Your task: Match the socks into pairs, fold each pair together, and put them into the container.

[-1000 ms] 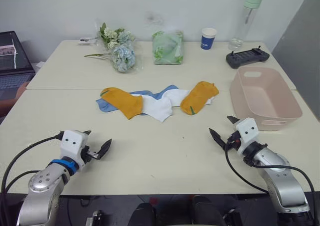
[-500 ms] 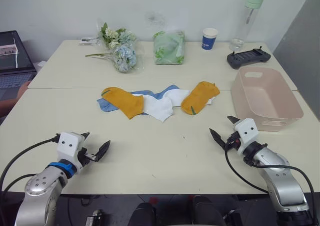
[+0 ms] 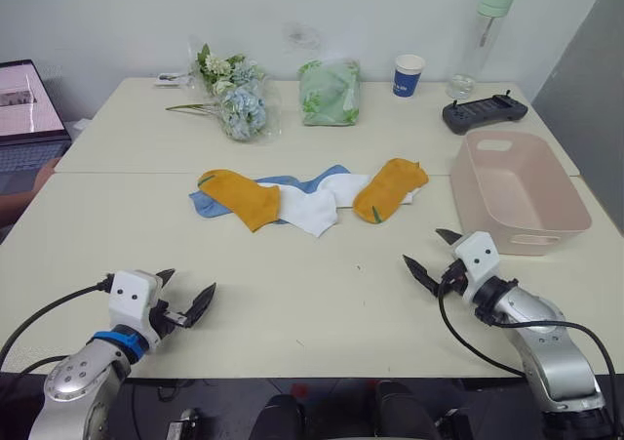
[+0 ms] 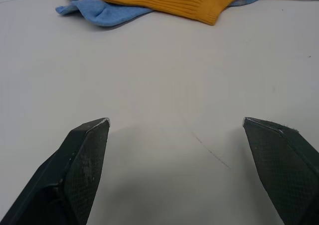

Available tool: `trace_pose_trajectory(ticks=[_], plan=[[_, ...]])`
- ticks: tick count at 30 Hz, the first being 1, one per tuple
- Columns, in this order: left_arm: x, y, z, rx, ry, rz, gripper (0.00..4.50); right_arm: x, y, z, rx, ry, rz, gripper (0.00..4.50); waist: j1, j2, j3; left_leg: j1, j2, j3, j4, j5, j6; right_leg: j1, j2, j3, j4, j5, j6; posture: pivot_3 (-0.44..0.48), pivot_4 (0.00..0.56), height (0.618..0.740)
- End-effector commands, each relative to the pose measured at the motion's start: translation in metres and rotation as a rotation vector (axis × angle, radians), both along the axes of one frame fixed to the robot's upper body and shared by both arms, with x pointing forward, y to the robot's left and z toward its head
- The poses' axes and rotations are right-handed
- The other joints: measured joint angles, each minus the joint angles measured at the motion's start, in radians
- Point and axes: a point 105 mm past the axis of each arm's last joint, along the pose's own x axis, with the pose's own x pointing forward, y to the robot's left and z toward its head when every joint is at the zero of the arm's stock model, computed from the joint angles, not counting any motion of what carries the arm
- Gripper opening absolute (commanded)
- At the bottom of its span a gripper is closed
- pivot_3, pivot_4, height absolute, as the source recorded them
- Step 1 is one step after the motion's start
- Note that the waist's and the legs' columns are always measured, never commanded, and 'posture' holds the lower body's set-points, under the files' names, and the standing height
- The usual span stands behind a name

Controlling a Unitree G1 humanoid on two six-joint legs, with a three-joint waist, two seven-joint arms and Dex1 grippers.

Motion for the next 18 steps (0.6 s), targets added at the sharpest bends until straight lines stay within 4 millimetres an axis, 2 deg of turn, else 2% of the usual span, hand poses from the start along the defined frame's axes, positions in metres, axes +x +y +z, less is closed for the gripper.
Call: trace_pose_trajectory(ticks=[1,9,13,18], plan=[[-0.004,-0.005,0.019,-0.03,-0.084,0.025,4.46,0.003,0.009,0.026,0.015,-0.07,0.081,4.5,0.0,0.0,0.0,0.0,0.0,0.0,0.0,0.0,0.0,0.0,0.0,0.0,0.0,0.0,0.0,0.0,0.15,0.74],[0.001,-0.014,0.028,-0.028,-0.126,0.031,4.46,0.002,0.046,0.062,0.053,-0.095,0.293,4.5,-0.001,0.0,0.0,0.0,0.0,0.0,0.0,0.0,0.0,0.0,0.001,-0.001,0.0,0.0,0.0,0.0,0.15,0.74],[0.027,-0.022,0.034,0.018,-0.153,-0.006,4.46,0.009,0.068,0.082,0.068,-0.128,0.367,4.5,0.003,0.0,0.0,0.0,-0.001,0.0,0.0,0.0,0.0,0.0,0.0,-0.001,0.0,0.0,0.0,0.0,0.15,0.74],[0.059,-0.059,0.047,-0.046,-0.217,-0.066,4.46,0.017,0.067,0.084,0.082,-0.137,0.34,4.5,0.007,-0.001,0.0,-0.001,-0.002,-0.001,0.0,0.002,-0.003,0.001,-0.001,-0.002,-0.001,0.0,0.0,0.0,0.15,0.74]])
